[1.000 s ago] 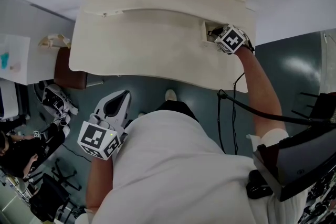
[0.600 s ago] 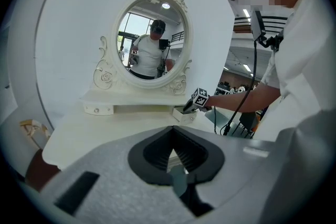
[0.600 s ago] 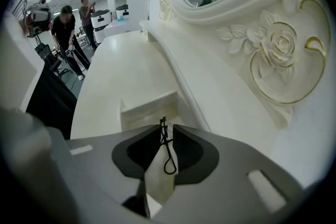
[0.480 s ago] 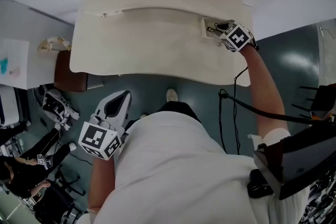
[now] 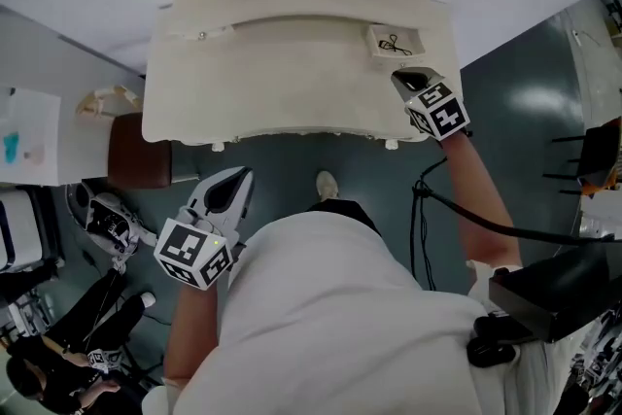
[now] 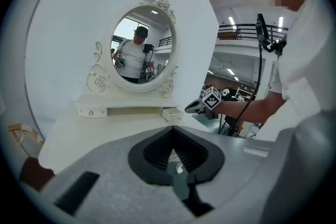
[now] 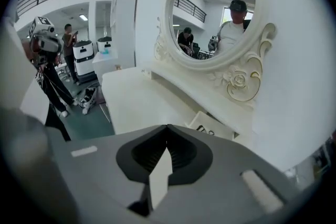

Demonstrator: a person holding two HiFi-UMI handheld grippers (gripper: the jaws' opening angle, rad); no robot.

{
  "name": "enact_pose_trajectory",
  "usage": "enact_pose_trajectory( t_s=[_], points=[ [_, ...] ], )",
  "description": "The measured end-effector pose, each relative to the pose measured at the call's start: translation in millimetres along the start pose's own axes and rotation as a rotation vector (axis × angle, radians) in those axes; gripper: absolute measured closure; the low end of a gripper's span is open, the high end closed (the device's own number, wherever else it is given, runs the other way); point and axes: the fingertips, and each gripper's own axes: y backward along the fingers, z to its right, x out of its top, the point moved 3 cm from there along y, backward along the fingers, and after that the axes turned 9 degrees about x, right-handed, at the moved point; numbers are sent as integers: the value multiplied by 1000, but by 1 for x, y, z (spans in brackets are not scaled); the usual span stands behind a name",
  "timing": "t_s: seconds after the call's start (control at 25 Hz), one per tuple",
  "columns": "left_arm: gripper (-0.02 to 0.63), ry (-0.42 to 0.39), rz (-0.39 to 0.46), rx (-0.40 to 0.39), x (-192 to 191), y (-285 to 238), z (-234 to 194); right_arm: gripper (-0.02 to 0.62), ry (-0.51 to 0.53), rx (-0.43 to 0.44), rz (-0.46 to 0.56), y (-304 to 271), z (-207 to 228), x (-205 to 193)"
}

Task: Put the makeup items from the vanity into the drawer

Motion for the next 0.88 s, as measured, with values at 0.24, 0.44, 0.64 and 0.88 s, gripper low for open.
enact_pose_trajectory(
  t_s=[0.24, 0.44, 0.64, 0.88],
  points=[
    [606, -15, 10, -76, -17, 41, -2, 594, -93, 34, 134, 36, -124, 3],
    [606, -53, 11, -123, -38, 80, 5, 594, -129, 43, 211, 57, -216, -4],
    [606, -72, 21, -142, -62, 116, 7, 594, -136, 74, 253, 64, -299, -7],
    [606, -76, 5, -161, -103, 153, 9, 594, -133, 93, 278, 75, -376, -22]
  ],
)
